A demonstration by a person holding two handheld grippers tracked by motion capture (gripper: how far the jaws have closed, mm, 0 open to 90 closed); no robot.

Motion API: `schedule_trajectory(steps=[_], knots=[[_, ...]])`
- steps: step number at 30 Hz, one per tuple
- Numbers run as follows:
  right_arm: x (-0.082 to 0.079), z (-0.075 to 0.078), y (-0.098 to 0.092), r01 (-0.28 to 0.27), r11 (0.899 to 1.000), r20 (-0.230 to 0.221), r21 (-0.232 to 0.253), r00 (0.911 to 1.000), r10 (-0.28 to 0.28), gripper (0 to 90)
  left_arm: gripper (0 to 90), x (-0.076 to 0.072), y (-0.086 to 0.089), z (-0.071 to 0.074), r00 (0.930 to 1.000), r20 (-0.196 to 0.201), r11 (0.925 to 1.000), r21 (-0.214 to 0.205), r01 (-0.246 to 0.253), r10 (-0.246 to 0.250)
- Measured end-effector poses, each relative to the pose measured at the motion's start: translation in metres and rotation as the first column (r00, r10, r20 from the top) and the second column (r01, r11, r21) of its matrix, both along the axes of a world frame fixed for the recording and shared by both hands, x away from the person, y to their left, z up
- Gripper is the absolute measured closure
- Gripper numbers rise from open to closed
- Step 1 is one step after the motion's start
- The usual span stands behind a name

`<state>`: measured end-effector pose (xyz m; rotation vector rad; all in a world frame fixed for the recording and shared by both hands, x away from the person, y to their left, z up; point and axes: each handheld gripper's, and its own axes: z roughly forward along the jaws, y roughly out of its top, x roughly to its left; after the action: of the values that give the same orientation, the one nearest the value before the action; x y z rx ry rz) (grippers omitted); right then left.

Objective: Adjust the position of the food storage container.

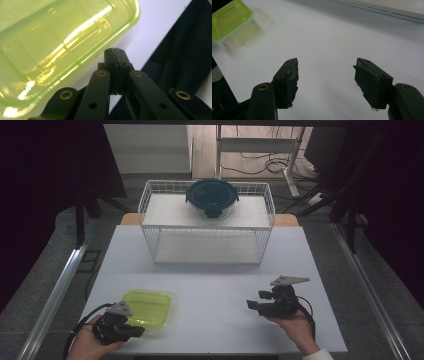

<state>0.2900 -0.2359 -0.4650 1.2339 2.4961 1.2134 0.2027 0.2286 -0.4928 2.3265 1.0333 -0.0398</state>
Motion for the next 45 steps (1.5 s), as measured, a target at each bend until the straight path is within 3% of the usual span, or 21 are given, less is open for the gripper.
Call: schedule_trajectory(steps=[6, 10, 14, 18, 23, 25, 30, 32, 38, 43, 45], knots=[[0.000, 0.000, -0.001, 0.000, 1.000, 0.002, -0.001, 1.0000, 0.000, 35.1, 90.0, 0.014, -0.017, -0.001, 1.0000, -0.003, 0.9999, 0.009, -0.004, 0.004], [0.000, 0.001, -0.002, 0.002, 1.000, 0.002, 0.002, 1.0000, -0.002, 35.1, 90.0, 0.011, -0.019, 0.001, 1.0000, 0.001, 0.9999, 0.010, 0.006, -0.006], [-0.001, 0.002, -0.004, 0.008, 1.000, 0.008, 0.003, 0.9999, -0.008, 35.0, 90.0, 0.001, -0.006, 0.011, 0.9992, 0.028, 0.9992, -0.030, -0.026, 0.027], [-0.001, 0.003, -0.006, 0.024, 1.000, 0.013, 0.010, 0.9996, -0.024, 34.8, 90.0, 0.000, 0.018, 0.023, 0.9917, 0.064, 0.9907, -0.087, -0.105, 0.111], [0.000, 0.004, -0.006, 0.031, 0.999, 0.015, 0.011, 0.9994, -0.031, 34.5, 90.0, 0.008, 0.046, 0.034, 0.9665, 0.096, 0.9685, -0.099, -0.229, 0.238], [0.000, 0.003, -0.006, 0.032, 0.999, 0.011, 0.010, 0.9994, -0.032, 34.5, 90.0, 0.014, 0.060, 0.032, 0.9489, 0.106, 0.9546, -0.058, -0.292, 0.297], [0.000, 0.002, -0.008, 0.033, 0.999, 0.009, 0.010, 0.9994, -0.033, 34.5, 90.0, 0.020, 0.083, 0.020, 0.9213, 0.067, 0.9237, -0.015, -0.383, 0.383], [0.001, 0.002, -0.008, 0.033, 0.999, 0.009, 0.010, 0.9994, -0.033, 34.5, 90.0, 0.023, 0.088, 0.012, 0.9158, 0.046, 0.9166, 0.008, -0.400, 0.399], [0.001, 0.001, -0.007, 0.034, 0.999, 0.007, 0.007, 0.9994, -0.034, 34.4, 90.0, 0.031, 0.086, -0.005, 0.9200, 0.002, 0.9188, 0.051, -0.391, 0.392], [0.001, 0.000, -0.008, 0.034, 0.999, 0.007, 0.004, 0.9994, -0.034, 34.4, 90.0, 0.037, 0.079, -0.010, 0.9310, -0.022, 0.9305, 0.049, -0.363, 0.364], [0.002, 0.000, -0.008, 0.033, 0.999, 0.006, 0.004, 0.9994, -0.034, 34.3, 90.0, 0.037, 0.074, -0.011, 0.9329, -0.016, 0.9320, 0.055, -0.358, 0.360]])
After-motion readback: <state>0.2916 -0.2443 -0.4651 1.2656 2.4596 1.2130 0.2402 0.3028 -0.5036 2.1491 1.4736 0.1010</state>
